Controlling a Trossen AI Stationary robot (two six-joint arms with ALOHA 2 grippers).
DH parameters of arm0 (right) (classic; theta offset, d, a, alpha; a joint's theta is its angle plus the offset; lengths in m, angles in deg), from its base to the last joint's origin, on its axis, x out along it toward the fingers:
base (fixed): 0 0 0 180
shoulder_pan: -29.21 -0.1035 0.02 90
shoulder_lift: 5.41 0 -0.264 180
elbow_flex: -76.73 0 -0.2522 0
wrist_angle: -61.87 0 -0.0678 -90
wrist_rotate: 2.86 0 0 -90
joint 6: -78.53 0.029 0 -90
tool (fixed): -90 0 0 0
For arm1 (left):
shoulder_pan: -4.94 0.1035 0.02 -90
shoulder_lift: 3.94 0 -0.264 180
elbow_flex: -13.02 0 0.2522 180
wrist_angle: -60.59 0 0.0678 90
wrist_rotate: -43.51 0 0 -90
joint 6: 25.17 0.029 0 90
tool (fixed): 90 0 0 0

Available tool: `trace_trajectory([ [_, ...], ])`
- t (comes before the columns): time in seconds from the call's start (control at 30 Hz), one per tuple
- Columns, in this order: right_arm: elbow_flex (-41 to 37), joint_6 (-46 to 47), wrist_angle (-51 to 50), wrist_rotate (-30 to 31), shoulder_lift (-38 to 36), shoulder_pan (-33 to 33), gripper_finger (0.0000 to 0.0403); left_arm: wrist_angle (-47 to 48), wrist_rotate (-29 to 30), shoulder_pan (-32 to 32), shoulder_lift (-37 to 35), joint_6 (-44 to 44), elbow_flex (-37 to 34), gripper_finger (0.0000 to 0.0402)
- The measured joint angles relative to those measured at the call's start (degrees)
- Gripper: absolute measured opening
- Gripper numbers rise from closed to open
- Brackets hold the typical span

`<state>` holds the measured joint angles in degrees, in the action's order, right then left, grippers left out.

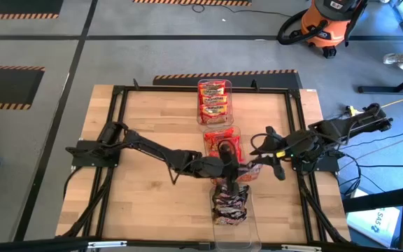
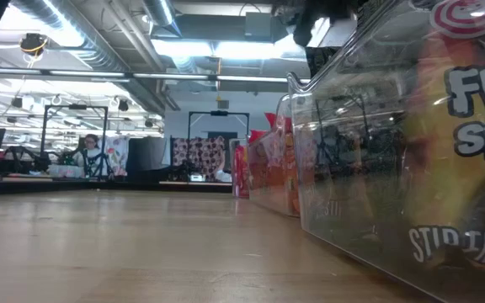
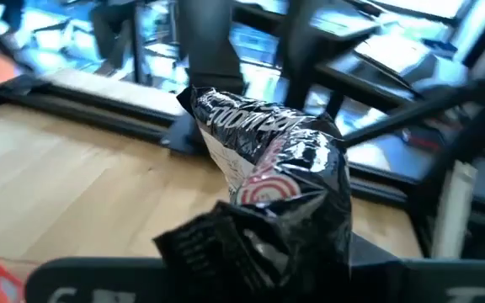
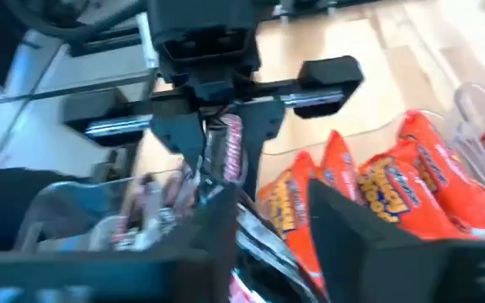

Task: Sort Maruchan noodles
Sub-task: Put the orange noodle pack into the middle transparent bin

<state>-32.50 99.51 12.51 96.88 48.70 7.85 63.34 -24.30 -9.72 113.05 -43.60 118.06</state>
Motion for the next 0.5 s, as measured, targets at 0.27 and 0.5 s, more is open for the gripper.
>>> trace_trajectory([
  [0.27,4.84,0.4,-1.15,-8.7,0.32,-0.04,0.0259,1.21,0.77,-5.68,-2.88,14.08,0.01,0.0039],
  [0.5,3.63,-1.39,6.34,-16.28,7.05,-0.71,0.0326,3.42,5.88,-8.69,-3.69,17.65,0.02,0.004],
])
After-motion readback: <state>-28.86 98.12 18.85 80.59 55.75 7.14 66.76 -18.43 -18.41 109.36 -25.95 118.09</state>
